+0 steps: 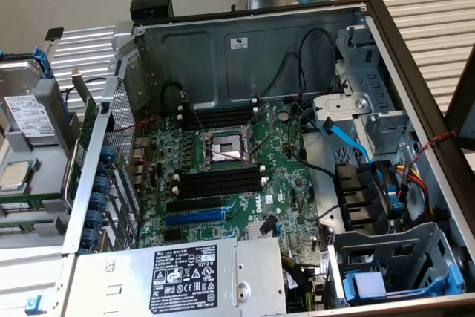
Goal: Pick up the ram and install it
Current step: 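Pick up the ram and move it above insertion slot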
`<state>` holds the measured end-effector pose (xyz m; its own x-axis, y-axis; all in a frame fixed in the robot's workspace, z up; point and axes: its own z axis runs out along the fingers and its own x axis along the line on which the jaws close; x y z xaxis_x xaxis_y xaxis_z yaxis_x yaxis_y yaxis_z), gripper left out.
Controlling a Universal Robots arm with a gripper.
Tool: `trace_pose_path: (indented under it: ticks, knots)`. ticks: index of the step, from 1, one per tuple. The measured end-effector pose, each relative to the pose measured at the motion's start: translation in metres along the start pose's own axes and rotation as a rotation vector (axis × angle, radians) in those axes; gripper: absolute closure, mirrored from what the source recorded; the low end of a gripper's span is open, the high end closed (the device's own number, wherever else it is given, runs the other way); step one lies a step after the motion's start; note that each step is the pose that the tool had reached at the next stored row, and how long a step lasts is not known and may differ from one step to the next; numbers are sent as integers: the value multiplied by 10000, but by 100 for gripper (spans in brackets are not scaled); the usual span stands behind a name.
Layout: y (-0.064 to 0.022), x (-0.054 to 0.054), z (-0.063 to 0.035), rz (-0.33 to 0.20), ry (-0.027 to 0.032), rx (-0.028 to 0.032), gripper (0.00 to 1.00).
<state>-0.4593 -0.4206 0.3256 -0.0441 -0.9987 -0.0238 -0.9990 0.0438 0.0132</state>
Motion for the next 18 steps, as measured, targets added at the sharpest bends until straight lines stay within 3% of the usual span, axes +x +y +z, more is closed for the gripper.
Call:
trace_pose_path:
  ticks: [14,16,18]
  knots:
    - [-59,3,254,176,-18,-5,64]
    - [-61,7,279,175,-30,-54,64]
    - [-61,18,291,179,-36,-186,64]
